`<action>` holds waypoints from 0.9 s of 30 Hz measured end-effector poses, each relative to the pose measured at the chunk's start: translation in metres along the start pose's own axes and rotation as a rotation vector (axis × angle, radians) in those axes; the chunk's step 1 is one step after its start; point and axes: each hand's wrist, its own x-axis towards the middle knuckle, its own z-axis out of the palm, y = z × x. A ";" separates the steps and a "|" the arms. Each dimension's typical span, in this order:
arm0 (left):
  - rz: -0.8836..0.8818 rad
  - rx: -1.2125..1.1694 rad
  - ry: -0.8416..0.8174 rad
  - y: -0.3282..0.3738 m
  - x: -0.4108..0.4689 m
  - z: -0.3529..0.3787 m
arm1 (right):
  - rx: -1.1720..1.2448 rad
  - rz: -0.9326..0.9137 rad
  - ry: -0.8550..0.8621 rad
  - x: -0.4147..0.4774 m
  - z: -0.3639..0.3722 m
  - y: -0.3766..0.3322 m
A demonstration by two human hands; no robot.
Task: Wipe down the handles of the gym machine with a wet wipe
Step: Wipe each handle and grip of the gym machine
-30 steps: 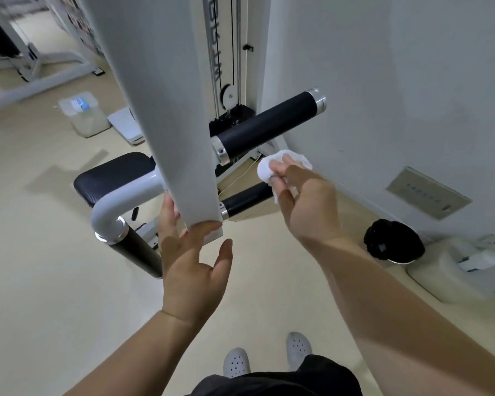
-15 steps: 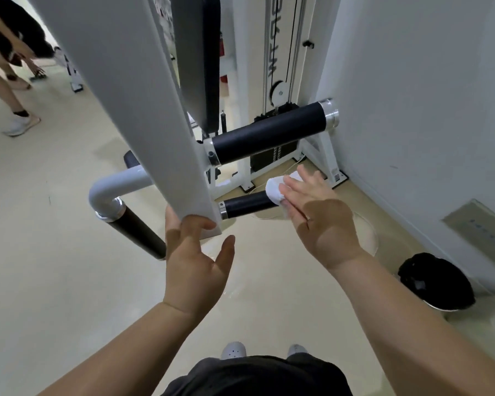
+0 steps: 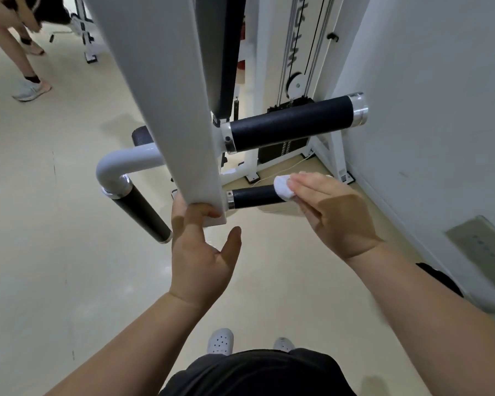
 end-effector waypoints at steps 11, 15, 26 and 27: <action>0.045 0.058 -0.023 0.000 0.003 -0.005 | 0.062 -0.101 -0.142 0.029 0.011 -0.056; 0.025 0.052 -0.035 0.001 0.004 -0.004 | 0.004 0.021 -0.042 0.010 -0.012 -0.010; 0.078 0.053 -0.008 0.000 0.000 -0.005 | 0.084 -0.081 -0.096 0.026 0.006 -0.050; 0.075 0.057 -0.013 -0.001 0.000 -0.005 | 0.072 -0.045 -0.082 0.021 -0.002 -0.039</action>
